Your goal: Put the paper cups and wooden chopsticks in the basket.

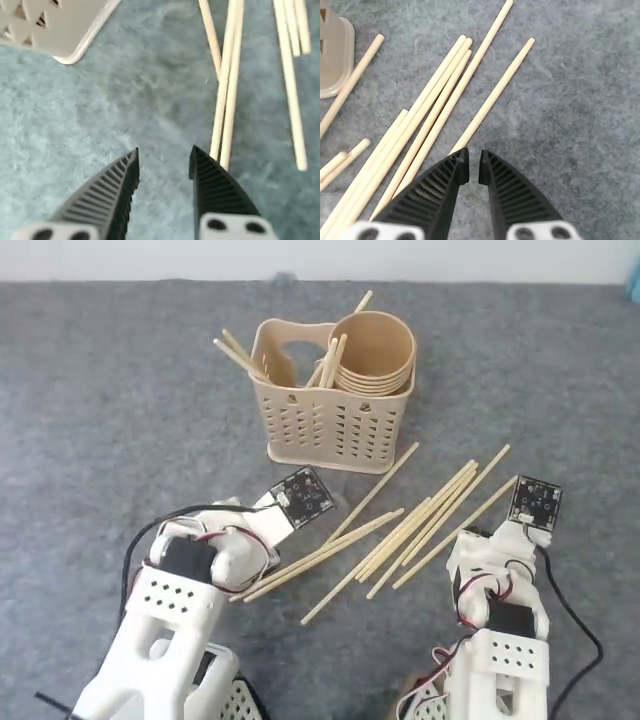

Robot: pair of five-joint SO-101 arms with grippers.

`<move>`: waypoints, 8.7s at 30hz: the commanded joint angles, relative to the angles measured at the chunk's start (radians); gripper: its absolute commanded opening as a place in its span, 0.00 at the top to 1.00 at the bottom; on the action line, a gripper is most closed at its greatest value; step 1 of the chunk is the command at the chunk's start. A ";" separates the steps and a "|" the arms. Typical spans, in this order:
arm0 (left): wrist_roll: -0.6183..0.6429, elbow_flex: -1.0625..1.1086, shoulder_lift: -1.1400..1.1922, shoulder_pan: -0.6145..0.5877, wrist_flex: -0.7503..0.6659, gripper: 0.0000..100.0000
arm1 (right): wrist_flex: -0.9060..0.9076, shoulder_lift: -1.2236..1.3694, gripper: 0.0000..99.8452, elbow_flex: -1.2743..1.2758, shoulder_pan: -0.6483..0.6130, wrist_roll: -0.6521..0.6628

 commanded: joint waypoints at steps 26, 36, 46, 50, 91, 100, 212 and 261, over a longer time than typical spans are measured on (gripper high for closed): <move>0.318 -0.022 0.190 0.187 -0.221 0.84 | -0.013 -0.022 0.95 -0.005 0.010 0.014; 0.319 -0.068 0.402 0.187 -0.307 0.84 | -0.013 -0.022 0.95 -0.005 0.010 0.014; 0.322 -0.180 0.568 0.187 -0.265 0.84 | -0.013 -0.022 0.95 -0.005 0.010 0.014; 0.322 -0.259 0.667 0.189 -0.212 0.84 | -0.013 -0.022 0.95 -0.005 0.010 0.014; 0.522 0.226 -0.244 -0.002 -0.393 0.99 | 0.303 0.048 0.95 -0.292 0.133 -0.089; 0.526 0.225 -0.239 -0.100 -0.462 0.99 | 0.387 0.539 0.95 -0.626 0.133 -0.094; 0.600 0.521 -0.249 -0.095 -1.126 0.99 | -0.450 0.188 0.99 -1.007 -0.605 -0.009; 0.597 0.521 -0.247 -0.104 -1.135 0.99 | 0.725 0.680 0.99 -1.775 -0.581 -0.069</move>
